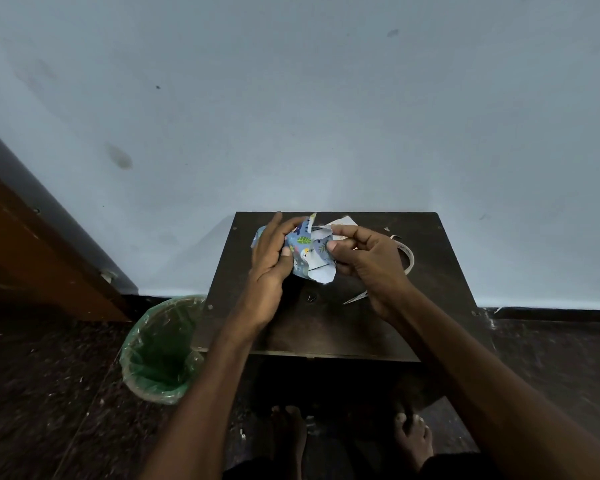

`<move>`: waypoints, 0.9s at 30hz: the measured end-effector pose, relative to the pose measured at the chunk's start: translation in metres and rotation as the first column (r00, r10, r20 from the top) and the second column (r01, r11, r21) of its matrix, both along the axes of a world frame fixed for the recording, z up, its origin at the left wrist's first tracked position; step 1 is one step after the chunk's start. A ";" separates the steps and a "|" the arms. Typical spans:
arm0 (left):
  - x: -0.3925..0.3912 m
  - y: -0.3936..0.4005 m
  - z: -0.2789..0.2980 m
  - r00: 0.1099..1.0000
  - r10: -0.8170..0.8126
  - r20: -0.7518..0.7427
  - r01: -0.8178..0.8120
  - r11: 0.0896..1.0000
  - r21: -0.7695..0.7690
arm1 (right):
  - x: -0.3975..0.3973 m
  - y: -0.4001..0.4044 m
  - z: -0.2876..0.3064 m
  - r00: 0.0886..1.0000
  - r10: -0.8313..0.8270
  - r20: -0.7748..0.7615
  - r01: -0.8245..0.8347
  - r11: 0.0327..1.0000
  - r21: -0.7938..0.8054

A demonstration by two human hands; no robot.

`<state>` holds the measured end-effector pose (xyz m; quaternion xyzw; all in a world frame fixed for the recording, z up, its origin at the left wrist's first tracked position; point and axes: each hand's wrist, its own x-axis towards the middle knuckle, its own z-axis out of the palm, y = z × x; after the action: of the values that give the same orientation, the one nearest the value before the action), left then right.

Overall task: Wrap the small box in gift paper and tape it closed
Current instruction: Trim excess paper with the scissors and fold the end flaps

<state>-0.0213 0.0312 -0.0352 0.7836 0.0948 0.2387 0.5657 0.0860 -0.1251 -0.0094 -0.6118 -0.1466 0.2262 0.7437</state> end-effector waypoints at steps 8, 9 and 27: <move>0.003 -0.003 -0.003 0.997 0.054 0.052 -0.056 0.998 0.033 | -0.010 0.009 -0.006 0.978 -0.059 0.198 0.072 0.996 -0.058; 0.004 -0.003 -0.004 0.996 0.078 0.050 -0.080 0.996 0.032 | -0.010 0.009 -0.007 0.970 -0.072 0.232 0.087 0.994 -0.058; 0.007 -0.026 0.025 0.997 0.005 0.076 0.033 0.871 -0.490 | -0.021 0.011 0.014 0.910 -0.092 0.405 0.114 0.993 -0.030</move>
<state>-0.0139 0.0051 -0.0098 0.6054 0.1255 0.2318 0.7510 0.0646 -0.1136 0.0050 -0.6717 -0.2581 0.0596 0.6919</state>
